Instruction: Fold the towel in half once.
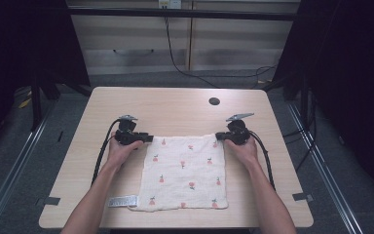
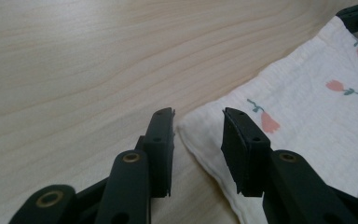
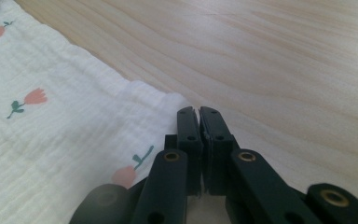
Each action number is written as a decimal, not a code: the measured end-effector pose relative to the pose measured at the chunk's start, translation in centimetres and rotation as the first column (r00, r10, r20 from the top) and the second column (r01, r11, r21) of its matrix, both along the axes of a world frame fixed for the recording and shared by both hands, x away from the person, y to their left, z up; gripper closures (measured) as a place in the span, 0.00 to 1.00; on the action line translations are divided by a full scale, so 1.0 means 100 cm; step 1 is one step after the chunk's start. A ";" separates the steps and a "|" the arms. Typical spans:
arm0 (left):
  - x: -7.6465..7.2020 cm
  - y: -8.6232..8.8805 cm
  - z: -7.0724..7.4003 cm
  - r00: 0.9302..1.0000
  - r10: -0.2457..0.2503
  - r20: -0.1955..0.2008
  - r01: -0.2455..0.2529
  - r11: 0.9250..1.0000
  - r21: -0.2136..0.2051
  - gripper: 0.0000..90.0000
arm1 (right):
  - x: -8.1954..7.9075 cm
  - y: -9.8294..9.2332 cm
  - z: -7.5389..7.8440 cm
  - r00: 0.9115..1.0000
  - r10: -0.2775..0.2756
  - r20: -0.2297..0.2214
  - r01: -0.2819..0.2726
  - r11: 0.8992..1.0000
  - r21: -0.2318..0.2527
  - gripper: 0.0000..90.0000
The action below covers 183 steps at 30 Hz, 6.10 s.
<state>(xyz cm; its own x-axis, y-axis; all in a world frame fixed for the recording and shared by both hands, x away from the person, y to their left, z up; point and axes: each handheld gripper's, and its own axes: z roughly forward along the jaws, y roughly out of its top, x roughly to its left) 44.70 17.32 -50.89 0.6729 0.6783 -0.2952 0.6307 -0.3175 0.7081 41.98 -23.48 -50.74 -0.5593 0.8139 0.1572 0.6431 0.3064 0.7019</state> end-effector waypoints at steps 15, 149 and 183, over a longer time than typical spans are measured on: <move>-0.010 -0.005 0.000 0.999 -0.028 0.044 0.025 0.998 0.063 0.98 | -0.003 0.000 0.001 1.000 -0.014 -0.009 0.014 1.000 0.014 0.98; -0.181 0.059 0.039 0.976 -0.176 0.126 0.187 0.980 -0.074 0.99 | -0.167 -0.005 0.032 0.966 0.244 0.090 -0.254 0.957 0.138 0.99; -0.194 0.051 0.017 0.975 -0.209 0.080 0.210 0.978 -0.002 0.84 | -0.204 -0.004 0.012 0.967 0.256 0.018 -0.257 0.962 0.089 0.87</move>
<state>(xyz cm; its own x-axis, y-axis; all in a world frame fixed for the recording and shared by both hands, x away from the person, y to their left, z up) 25.27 22.40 -49.22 0.8212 0.5168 -0.2419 0.4928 -0.4288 0.7571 21.60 -23.88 -49.52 -0.7485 0.6259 0.2189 0.5468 0.3958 0.7379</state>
